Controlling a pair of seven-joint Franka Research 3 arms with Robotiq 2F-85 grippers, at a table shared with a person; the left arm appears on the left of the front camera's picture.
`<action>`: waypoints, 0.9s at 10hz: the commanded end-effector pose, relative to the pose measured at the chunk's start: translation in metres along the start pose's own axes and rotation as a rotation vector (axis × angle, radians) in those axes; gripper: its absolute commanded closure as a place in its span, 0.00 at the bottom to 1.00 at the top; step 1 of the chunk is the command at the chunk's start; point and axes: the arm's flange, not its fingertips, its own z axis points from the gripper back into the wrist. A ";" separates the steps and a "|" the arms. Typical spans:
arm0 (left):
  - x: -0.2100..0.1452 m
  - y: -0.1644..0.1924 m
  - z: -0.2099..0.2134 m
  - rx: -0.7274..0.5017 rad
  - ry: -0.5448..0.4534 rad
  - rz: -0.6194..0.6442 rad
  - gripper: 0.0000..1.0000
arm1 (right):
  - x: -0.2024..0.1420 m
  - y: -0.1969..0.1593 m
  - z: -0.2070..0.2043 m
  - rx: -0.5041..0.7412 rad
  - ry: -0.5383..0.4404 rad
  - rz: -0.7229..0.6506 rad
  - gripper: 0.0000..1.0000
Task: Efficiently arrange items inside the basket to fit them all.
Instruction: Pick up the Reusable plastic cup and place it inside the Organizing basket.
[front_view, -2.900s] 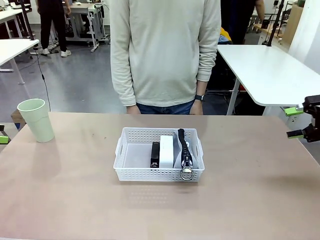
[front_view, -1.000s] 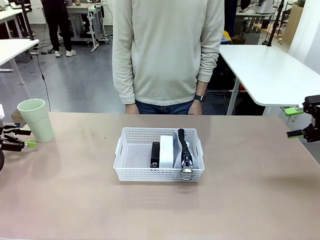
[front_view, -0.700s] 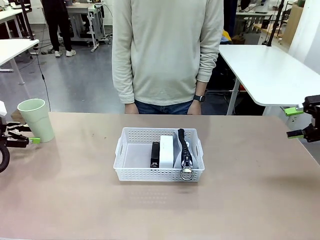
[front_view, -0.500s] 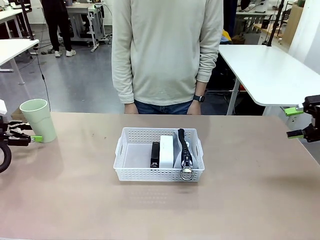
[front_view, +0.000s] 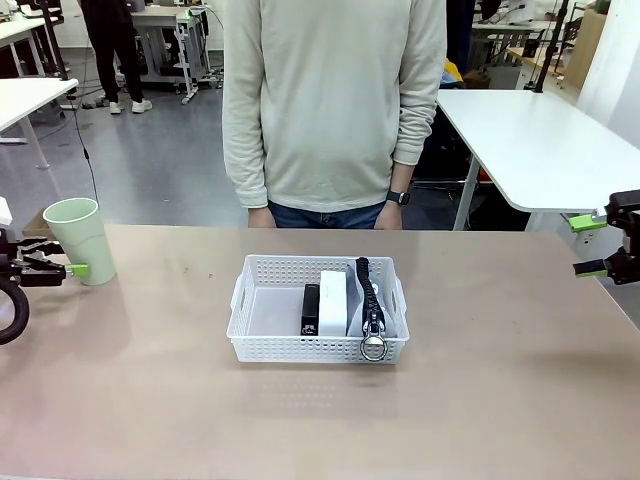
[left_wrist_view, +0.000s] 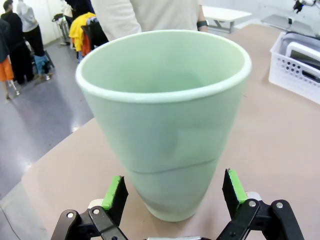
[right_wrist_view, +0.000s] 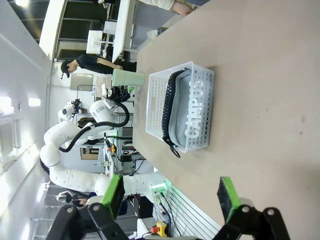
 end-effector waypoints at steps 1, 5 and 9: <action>-0.005 0.007 -0.009 0.040 -0.019 0.002 0.00 | -0.001 0.002 0.003 -0.004 0.010 -0.010 0.00; -0.002 0.005 -0.017 0.045 -0.104 0.015 0.00 | -0.001 0.002 0.003 -0.004 0.010 -0.010 0.00; 0.006 0.000 -0.014 0.026 -0.184 -0.016 0.00 | -0.001 0.002 0.003 -0.004 0.010 -0.010 0.00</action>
